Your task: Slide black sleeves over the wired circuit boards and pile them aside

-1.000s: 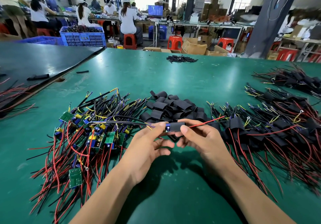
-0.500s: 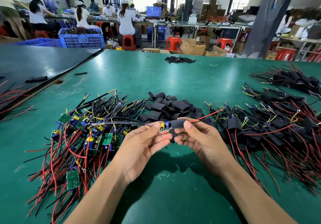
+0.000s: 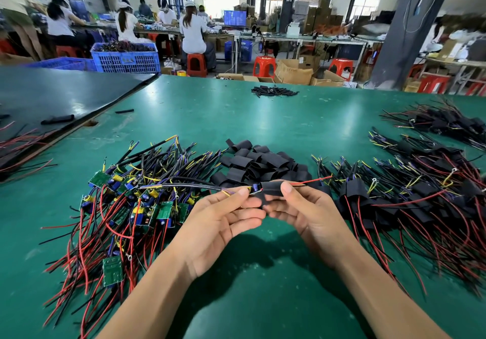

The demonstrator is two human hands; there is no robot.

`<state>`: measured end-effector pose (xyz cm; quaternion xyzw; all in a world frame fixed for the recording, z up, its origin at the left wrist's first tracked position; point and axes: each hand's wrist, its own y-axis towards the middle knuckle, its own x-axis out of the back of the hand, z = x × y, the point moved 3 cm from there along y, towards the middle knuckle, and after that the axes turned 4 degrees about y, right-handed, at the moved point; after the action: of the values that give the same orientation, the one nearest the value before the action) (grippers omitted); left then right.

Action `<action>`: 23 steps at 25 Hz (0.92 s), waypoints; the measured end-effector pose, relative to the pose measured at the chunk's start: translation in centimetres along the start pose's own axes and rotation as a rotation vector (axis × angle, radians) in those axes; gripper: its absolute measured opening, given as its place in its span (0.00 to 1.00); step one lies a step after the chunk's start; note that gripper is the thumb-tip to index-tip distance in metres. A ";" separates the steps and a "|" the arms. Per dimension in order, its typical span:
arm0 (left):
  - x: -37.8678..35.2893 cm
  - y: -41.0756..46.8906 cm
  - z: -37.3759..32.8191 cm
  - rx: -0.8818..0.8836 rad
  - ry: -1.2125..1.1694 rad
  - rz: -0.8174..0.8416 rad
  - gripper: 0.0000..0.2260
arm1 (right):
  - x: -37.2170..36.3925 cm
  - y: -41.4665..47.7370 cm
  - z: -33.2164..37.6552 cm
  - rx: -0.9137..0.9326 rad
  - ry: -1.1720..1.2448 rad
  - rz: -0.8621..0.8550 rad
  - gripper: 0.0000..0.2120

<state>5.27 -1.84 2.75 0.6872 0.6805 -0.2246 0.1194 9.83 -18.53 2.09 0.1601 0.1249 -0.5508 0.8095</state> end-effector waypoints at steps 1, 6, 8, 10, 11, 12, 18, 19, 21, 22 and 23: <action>0.0 0.0 0.0 -0.001 0.005 0.004 0.10 | 0.0 0.0 0.0 0.005 -0.020 0.007 0.13; 0.0 0.2 0.3 -0.025 0.060 0.013 0.07 | -0.3 -0.1 -0.1 0.015 -0.081 0.028 0.19; 0.1 0.2 0.3 -0.025 0.084 0.007 0.07 | -0.4 -0.1 -0.2 -0.001 -0.085 0.016 0.20; 0.2 0.3 0.4 -0.011 0.115 0.017 0.08 | -0.6 -0.1 -0.4 -0.026 -0.073 0.011 0.21; 0.2 0.3 0.5 -0.011 0.124 0.023 0.08 | -0.6 0.0 -0.5 -0.034 -0.062 0.014 0.22; 0.3 0.3 0.6 -0.022 0.135 0.027 0.08 | -0.7 0.0 -0.5 -0.038 -0.048 0.020 0.22; 0.6 0.4 0.6 -0.125 0.210 0.038 0.09 | -0.8 0.0 -1.1 -0.061 0.035 0.060 0.20; 0.5 0.3 0.6 -0.138 0.225 0.038 0.08 | -0.8 0.0 -1.2 -0.071 0.044 0.062 0.20; 0.5 0.2 0.6 -0.172 0.285 0.020 0.06 | -0.7 -0.1 -1.5 -0.083 0.025 0.068 0.21; 0.5 0.2 0.6 -0.183 0.309 0.012 0.06 | -0.7 -0.1 -1.5 -0.085 0.012 0.071 0.21; 0.5 0.3 0.6 -0.187 0.314 0.007 0.07 | -0.8 -0.1 -1.5 -0.086 0.004 0.074 0.21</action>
<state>5.42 -1.69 1.94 0.7020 0.7064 -0.0499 0.0756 9.44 -17.32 0.99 0.1307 0.1439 -0.5145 0.8352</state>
